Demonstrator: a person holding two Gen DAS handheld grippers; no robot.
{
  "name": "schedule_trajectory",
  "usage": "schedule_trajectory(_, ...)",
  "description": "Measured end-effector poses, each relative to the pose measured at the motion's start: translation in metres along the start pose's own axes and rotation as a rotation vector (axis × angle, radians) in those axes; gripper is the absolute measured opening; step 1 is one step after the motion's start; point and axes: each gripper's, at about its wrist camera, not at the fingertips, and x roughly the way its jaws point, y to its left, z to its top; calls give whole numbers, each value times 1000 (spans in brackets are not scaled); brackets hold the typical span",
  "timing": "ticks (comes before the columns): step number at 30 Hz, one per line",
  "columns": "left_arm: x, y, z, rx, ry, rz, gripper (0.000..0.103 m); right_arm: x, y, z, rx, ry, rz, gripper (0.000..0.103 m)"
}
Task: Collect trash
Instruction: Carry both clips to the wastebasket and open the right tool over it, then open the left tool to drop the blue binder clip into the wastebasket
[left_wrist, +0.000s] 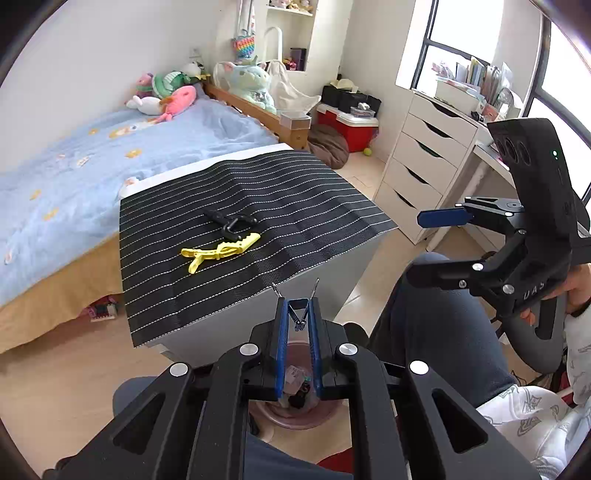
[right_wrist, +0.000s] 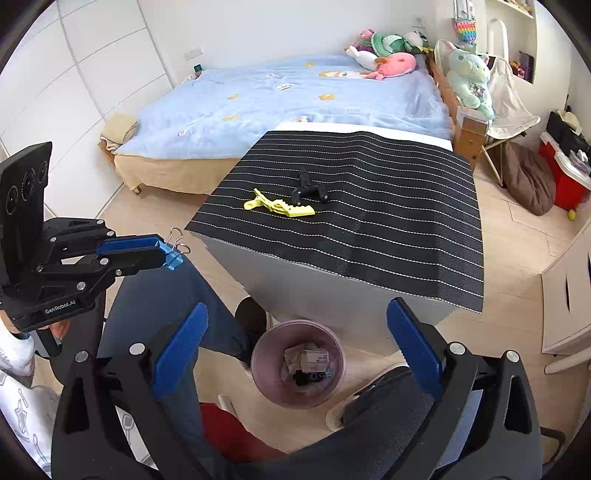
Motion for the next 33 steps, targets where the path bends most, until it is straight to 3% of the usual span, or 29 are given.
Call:
schedule_trajectory(15, 7, -24, 3, 68, 39, -34, 11, -14, -19, -5, 37, -32, 3, 96)
schedule_trajectory(18, 9, -25, 3, 66, 52, -40, 18, -15, -22, -4, 43, -37, 2, 96)
schedule_trajectory(20, 11, -24, 2, 58, 57, -43, 48, -15, -23, -4, 48, -39, 1, 96)
schedule_trajectory(22, 12, -21, 2, 48, 54, -44, 64, -15, -24, -3, 51, -39, 1, 96)
schedule_trajectory(23, 12, -21, 2, 46, 51, -38, 79, -14, -25, -3, 52, -38, 1, 96)
schedule_trajectory(24, 12, -20, 2, 44, 42, -31, 85, -14, -24, -3, 53, -37, 1, 96)
schedule_trajectory(28, 12, -15, 3, 37, 17, 18, 94, -11, -23, -3, 52, -32, 1, 97)
schedule_trajectory(33, 12, -8, 4, 25, -7, 60, 95, -9, -22, -1, 55, -32, 5, 97)
